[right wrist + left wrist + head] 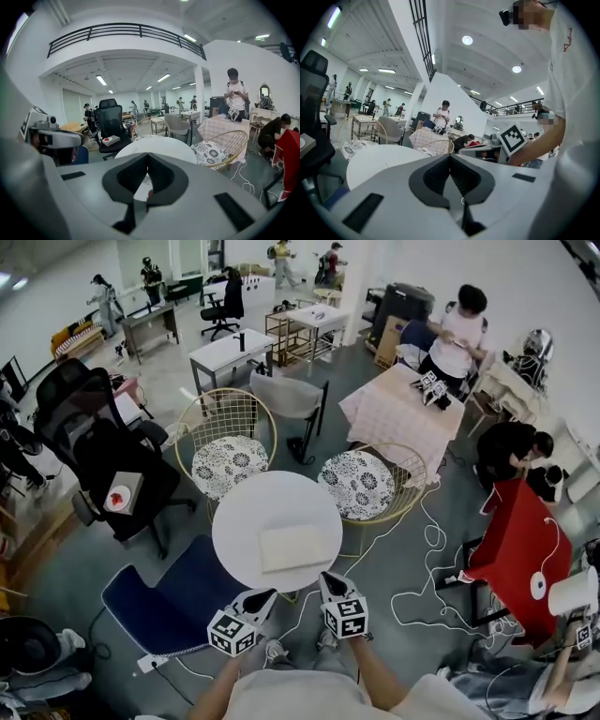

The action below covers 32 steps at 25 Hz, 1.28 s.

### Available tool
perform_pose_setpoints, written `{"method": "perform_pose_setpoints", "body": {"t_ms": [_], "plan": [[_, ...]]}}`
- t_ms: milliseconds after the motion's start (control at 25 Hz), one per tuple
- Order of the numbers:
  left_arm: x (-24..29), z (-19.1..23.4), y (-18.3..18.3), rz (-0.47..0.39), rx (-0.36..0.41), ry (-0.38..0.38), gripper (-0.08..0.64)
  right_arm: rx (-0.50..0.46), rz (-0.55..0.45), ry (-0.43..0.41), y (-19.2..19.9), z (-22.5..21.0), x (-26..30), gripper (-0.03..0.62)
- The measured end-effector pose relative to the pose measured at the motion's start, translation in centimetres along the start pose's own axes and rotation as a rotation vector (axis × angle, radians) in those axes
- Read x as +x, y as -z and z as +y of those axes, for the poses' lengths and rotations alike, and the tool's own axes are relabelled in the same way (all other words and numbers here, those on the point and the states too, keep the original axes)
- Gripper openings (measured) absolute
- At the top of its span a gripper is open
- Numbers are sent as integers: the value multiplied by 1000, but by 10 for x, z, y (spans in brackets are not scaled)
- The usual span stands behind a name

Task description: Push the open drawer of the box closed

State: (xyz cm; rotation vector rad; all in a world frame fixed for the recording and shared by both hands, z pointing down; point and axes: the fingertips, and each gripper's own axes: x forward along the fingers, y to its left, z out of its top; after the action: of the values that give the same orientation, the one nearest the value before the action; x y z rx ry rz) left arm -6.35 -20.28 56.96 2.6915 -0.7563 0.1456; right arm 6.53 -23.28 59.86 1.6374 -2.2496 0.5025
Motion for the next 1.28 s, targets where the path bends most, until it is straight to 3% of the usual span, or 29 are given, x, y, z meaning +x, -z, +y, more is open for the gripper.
{"method": "perform_pose_setpoints", "body": {"t_ms": [280, 600, 920, 1280], "plan": [[-7, -5, -16, -38, 46, -7, 12, 1, -53, -10, -6, 15, -18, 17], [-15, -41, -12, -61, 50, -77, 12, -26, -90, -65, -5, 13, -57, 17], [-15, -110, 27, -50, 17, -122, 12, -39, -76, -106, 36, 5, -117, 15], [-38, -160, 54, -41, 27, -157, 12, -33, -59, -153, 73, 20, -165, 15]]}}
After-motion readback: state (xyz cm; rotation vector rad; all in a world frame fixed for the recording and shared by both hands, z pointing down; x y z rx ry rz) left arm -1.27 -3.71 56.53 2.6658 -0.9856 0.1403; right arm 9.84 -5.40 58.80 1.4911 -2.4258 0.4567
